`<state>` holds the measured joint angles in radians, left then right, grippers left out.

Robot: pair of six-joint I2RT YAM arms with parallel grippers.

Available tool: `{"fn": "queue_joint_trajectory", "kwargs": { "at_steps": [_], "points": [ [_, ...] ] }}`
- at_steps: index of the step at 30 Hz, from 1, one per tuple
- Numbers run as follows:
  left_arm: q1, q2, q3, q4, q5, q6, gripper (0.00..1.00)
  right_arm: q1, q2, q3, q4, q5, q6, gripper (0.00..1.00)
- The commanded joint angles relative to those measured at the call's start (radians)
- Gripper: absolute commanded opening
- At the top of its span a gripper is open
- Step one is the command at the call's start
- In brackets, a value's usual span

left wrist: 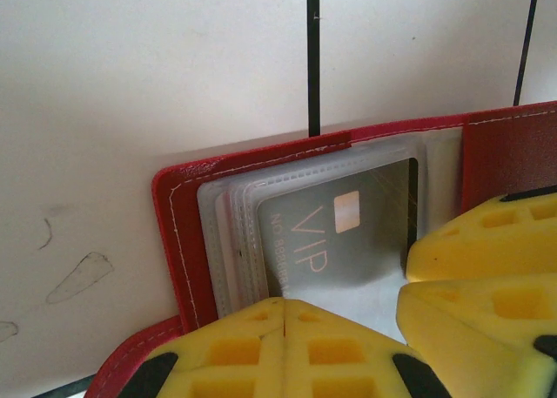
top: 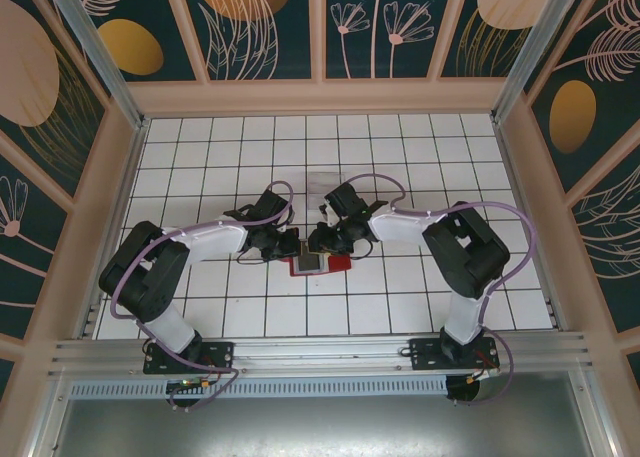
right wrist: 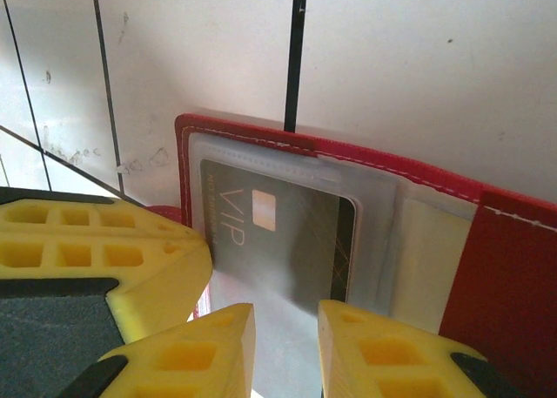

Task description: Take the credit cards out of the card holder

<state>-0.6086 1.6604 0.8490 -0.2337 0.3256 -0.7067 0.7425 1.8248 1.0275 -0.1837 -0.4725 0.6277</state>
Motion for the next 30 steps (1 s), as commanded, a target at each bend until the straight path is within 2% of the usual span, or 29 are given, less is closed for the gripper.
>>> {"fn": "queue_joint_trajectory", "kwargs": {
  "at_steps": [1,13,20,30],
  "points": [
    [-0.004,0.019,-0.007,0.000,-0.006,0.024,0.05,0.009,0.019,0.031,-0.023,0.006,-0.019,0.26],
    [-0.004,0.019,0.002,-0.007,-0.010,0.027,0.05,0.014,0.018,0.050,-0.107,0.098,-0.042,0.27],
    [-0.004,0.010,0.009,-0.018,-0.017,0.029,0.09,0.015,0.013,0.054,-0.134,0.129,-0.047,0.28],
    [-0.004,0.022,0.013,-0.026,-0.027,0.037,0.08,0.017,-0.019,0.067,-0.164,0.152,-0.053,0.29]
  ]
}}
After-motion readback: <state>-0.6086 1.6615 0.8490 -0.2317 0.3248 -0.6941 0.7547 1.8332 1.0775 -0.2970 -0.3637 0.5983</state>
